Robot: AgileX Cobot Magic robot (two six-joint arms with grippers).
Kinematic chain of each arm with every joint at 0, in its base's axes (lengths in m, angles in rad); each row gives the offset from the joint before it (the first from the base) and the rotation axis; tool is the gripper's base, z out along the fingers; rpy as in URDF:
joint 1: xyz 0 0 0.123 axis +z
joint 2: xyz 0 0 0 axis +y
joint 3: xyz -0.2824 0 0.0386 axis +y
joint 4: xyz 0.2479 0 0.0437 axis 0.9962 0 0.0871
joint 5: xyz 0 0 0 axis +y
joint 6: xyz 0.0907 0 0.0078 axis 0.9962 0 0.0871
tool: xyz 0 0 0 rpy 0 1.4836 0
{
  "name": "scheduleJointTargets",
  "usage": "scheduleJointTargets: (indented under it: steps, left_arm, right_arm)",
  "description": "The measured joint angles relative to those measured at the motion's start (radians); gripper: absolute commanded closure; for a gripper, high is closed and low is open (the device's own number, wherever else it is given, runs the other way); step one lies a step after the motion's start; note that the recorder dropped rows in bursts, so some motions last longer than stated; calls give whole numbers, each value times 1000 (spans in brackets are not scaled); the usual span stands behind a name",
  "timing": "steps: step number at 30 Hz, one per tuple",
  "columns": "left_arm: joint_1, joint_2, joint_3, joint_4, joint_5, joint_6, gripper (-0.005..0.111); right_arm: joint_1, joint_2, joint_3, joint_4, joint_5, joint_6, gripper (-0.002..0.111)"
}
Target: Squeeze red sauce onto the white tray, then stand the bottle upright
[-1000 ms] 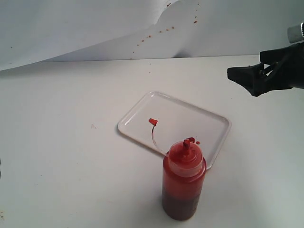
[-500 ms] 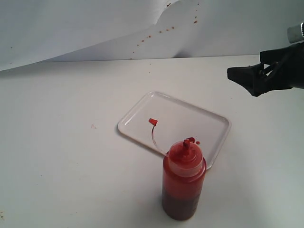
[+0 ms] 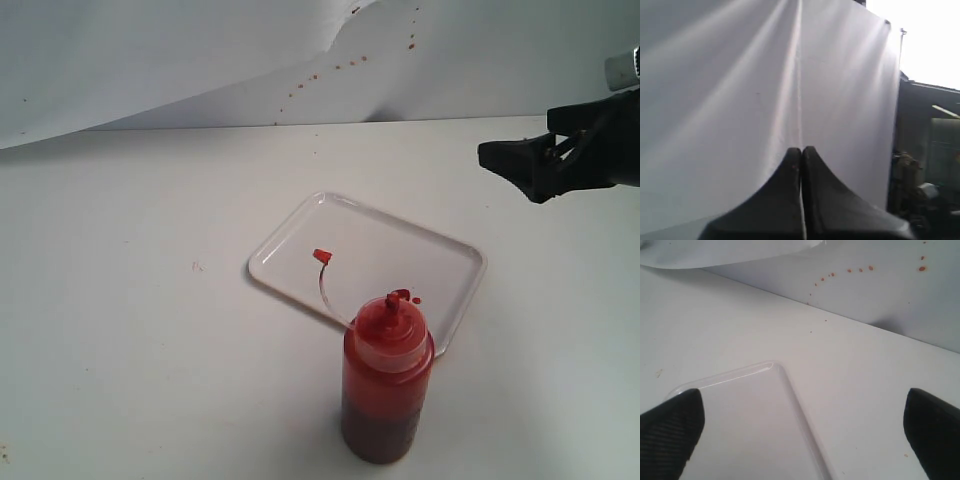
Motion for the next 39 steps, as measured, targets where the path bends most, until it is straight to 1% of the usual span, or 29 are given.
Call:
scheduleJointTargets:
  steps: [2,4,6,8,10,12,14,17,26,33,39]
  left_arm:
    - [-2,0,28,-181,50,213,107]
    - [-2,0,42,-376,140,428,107]
    - [-2,0,46,-555,260,687,107]
    - [-2,-12,52,-642,370,867,107]
    - [-4,-27,52,-655,452,964,107]
    - [-4,-31,52,-635,527,998,107]
    - [-4,-33,52,-613,574,1005,107]
    - [-4,-33,52,-590,610,1005,107]
    - [-4,-33,76,-587,629,1002,107]
    - [30,-33,76,-568,639,1000,107]
    - [30,-33,76,-554,650,1000,107]
  right_arm:
    - [0,0,0,0,0,0,3]
    - [0,0,0,0,0,0,3]
    - [0,0,0,0,0,0,3]
    - [0,0,0,0,0,0,3]
    - [0,0,0,0,0,0,3]
    - [0,0,0,0,0,0,3]
    - [0,0,0,1,0,0,3]
    - [0,0,0,1,0,0,3]
    - [0,0,0,1,0,0,3]
    - [0,0,0,1,0,0,3]
    - [0,0,0,1,0,0,3]
